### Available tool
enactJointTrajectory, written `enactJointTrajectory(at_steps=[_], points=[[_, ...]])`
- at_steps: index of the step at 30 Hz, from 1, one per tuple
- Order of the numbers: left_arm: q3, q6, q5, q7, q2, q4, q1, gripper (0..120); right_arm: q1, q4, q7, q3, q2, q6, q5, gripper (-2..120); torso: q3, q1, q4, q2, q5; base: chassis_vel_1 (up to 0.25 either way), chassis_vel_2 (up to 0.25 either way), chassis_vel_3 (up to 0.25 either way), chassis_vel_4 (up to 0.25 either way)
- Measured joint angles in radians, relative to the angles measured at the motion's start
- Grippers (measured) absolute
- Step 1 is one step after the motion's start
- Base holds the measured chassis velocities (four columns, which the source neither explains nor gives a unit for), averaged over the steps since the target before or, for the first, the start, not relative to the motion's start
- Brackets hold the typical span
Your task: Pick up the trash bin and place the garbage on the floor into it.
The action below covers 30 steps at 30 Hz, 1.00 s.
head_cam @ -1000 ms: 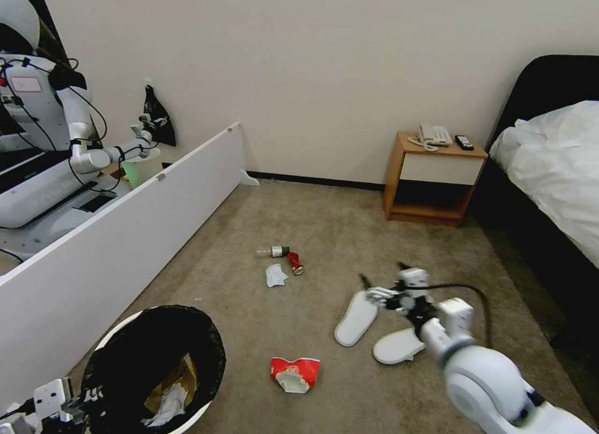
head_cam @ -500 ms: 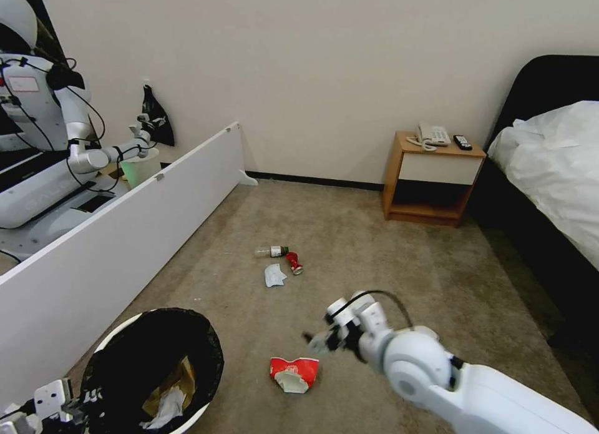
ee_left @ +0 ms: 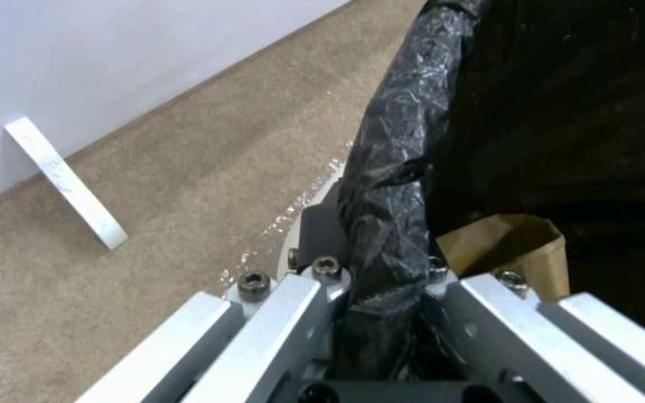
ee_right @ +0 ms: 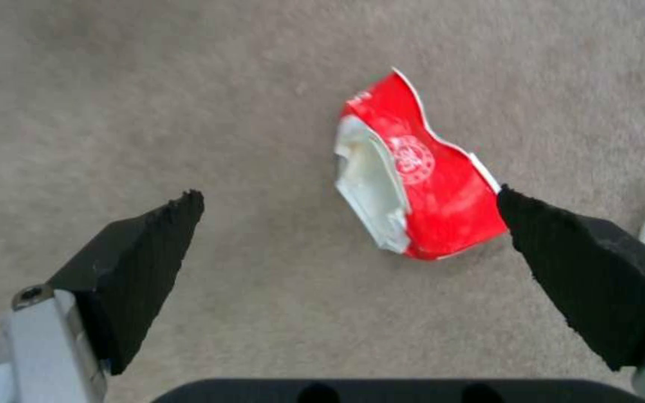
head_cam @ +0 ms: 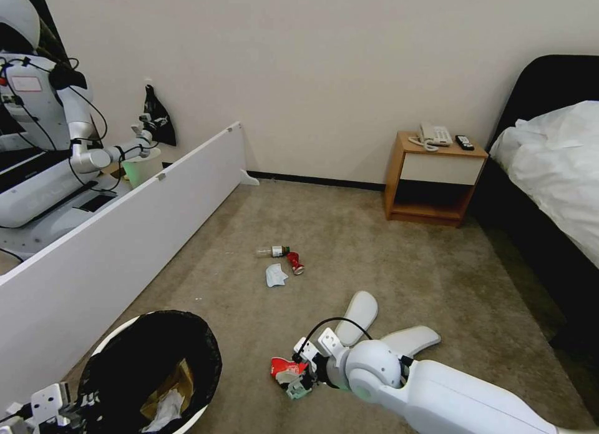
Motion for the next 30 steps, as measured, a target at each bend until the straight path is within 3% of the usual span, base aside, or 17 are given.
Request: enactJointTrajectory(at_steps=[6, 14, 30], points=[[0.000, -0.006, 0.011, 0.005, -0.009, 0.008, 0.001, 2, 0.005, -0.158, -0.025, -0.027, 0.047, 0.068, -0.077, 100, 0.000, 0.000, 0.0000, 0.000, 0.0001, 0.000, 0.000, 0.000, 0.000], [0.002, -0.012, 0.025, 0.011, -0.019, 0.020, -0.003, 2, 0.019, -0.265, -0.031, -0.044, 0.097, 0.131, -0.126, 100, 0.000, 0.000, 0.0000, 0.000, 0.0000, 0.000, 0.000, 0.000, 0.000], [0.002, -0.016, 0.031, 0.016, -0.029, 0.018, 0.001, 2, 0.052, -0.533, -0.052, -0.111, 0.290, 0.285, -0.201, 100, 0.000, 0.000, 0.0002, 0.000, -0.0001, 0.000, 0.000, 0.000, 0.000]])
